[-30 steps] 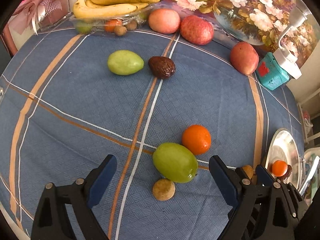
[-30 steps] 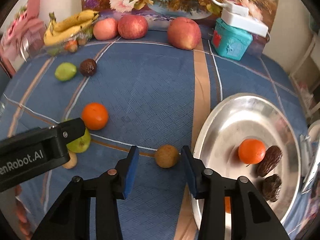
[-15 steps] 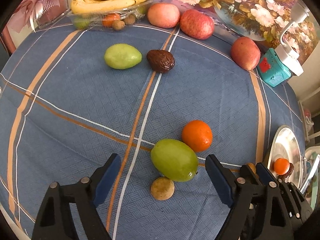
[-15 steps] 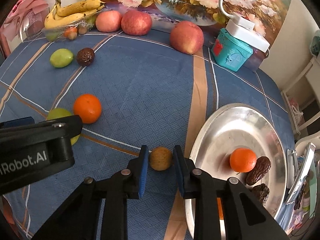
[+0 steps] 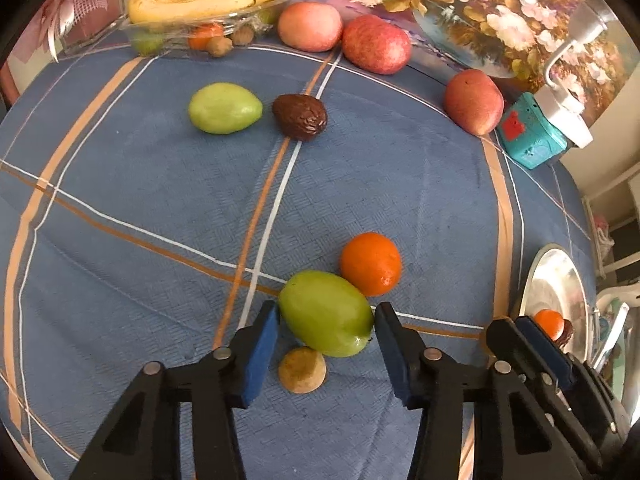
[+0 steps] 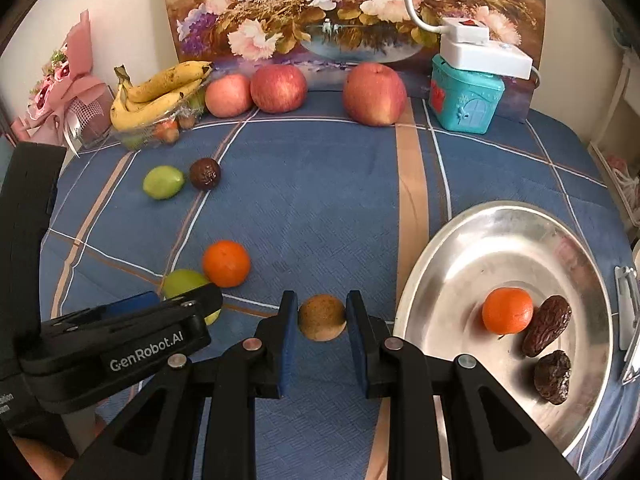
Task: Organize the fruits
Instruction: 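Grasp the small brown round fruit with the right tool while the left tool grasps the green pear, then carry brown fruit and green pear into the steel plate while both tools release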
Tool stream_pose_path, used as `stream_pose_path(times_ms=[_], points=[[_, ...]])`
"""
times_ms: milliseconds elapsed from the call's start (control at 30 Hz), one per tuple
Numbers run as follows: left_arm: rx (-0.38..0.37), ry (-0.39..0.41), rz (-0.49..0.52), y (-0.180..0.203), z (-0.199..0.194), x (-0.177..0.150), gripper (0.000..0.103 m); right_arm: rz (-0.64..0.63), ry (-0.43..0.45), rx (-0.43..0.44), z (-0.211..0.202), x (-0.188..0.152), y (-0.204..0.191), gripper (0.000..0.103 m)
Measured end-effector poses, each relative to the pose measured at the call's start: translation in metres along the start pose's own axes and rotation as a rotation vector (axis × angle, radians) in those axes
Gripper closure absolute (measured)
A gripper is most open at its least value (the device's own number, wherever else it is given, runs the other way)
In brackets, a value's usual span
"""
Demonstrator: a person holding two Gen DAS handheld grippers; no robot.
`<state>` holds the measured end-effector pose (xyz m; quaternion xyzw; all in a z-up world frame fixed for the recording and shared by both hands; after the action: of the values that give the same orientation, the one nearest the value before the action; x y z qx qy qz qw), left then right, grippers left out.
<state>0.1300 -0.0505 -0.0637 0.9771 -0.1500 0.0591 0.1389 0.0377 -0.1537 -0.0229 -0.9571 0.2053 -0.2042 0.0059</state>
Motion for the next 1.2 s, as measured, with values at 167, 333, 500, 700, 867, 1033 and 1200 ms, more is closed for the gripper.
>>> stream_pose_path(times_ms=[167,333,500,700,867,1033,1200], points=[[-0.007,0.015,-0.007,-0.003,-0.006,-0.002,0.051,0.007,0.001,0.004,-0.002,0.0,0.001,0.077],[-0.004,0.061,-0.041,-0.012,-0.018,0.001,0.051,0.011,0.01,0.007,-0.006,0.0,0.002,0.077],[0.0,0.113,-0.049,-0.016,-0.036,0.004,0.051,0.041,0.021,0.009,-0.011,-0.002,0.01,0.077],[-0.017,0.15,-0.012,0.001,-0.052,0.003,0.051,0.114,0.058,-0.016,-0.025,-0.001,0.039,0.077],[-0.076,0.145,0.065,0.037,-0.057,-0.003,0.051,0.244,0.046,-0.044,-0.031,-0.007,0.085,0.077],[-0.153,0.117,0.194,0.089,-0.054,-0.016,0.051,0.361,0.041,-0.066,-0.04,-0.014,0.129,0.077],[-0.19,0.079,0.306,0.135,-0.045,-0.036,0.051,0.419,0.053,-0.077,-0.053,-0.021,0.156,0.077]])
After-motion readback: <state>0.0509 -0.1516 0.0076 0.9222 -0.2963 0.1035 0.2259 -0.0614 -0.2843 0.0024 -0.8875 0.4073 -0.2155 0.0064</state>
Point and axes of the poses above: each gripper's, at about its wrist camera, not at the fingertips, and z roughly the way its jaws point, y to its right, x to its top, the point moved 4 cm from there along z, roughly the way its jaws point, and after that the axes turned 8 degrees about -y, right-handed, at the moved point
